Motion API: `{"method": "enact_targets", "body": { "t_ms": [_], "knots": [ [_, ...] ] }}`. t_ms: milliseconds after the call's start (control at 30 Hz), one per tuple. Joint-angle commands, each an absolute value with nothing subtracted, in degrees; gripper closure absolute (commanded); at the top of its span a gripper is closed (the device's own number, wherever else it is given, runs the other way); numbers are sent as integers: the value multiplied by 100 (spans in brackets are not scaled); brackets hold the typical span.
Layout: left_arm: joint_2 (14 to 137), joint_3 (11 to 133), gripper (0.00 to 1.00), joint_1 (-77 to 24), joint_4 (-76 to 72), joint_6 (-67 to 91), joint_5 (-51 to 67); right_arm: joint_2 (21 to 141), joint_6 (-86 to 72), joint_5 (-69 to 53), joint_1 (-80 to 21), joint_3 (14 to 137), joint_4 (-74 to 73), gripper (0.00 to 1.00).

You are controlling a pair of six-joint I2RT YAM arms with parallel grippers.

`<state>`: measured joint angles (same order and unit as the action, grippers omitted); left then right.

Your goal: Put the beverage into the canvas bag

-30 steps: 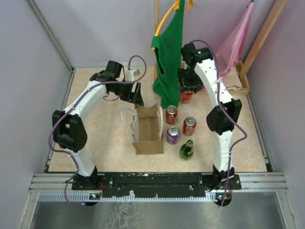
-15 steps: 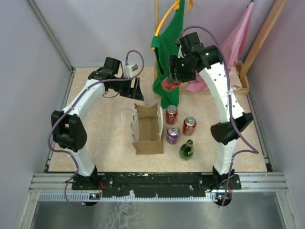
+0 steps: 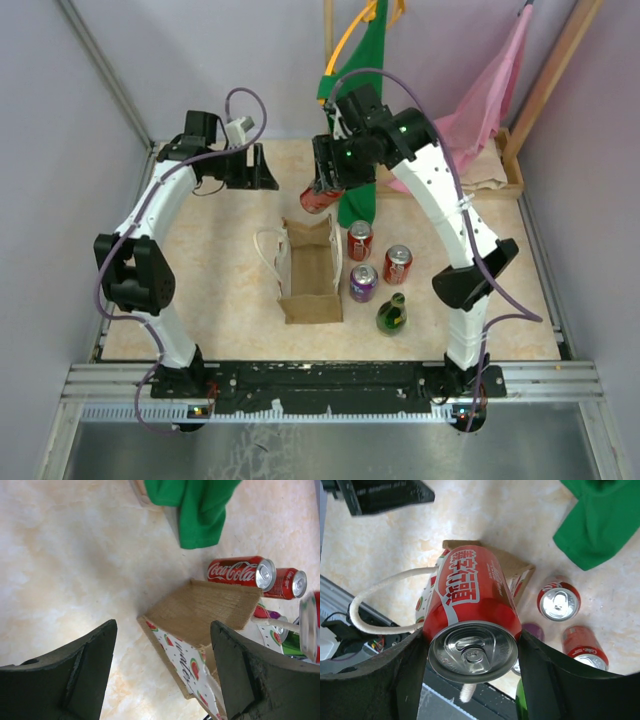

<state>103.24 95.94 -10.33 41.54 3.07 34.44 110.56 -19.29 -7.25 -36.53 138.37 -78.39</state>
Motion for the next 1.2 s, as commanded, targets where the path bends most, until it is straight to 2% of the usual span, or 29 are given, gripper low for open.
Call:
{"method": "enact_targets", "body": {
  "t_ms": [0, 600, 1167],
  "knots": [
    [10332, 9751, 19, -828, 4023, 407, 3454, 10952, -2000, -853, -3952, 14025, -7273, 100],
    [10081, 9172, 19, -614, 3958, 321, 3415, 11517, -1776, -372, -4866, 13981, -7833, 100],
    [10054, 9035, 19, -607, 3922, 308, 3439, 11813, -1544, -35, -4921, 13391, -7616, 100]
  ]
}}
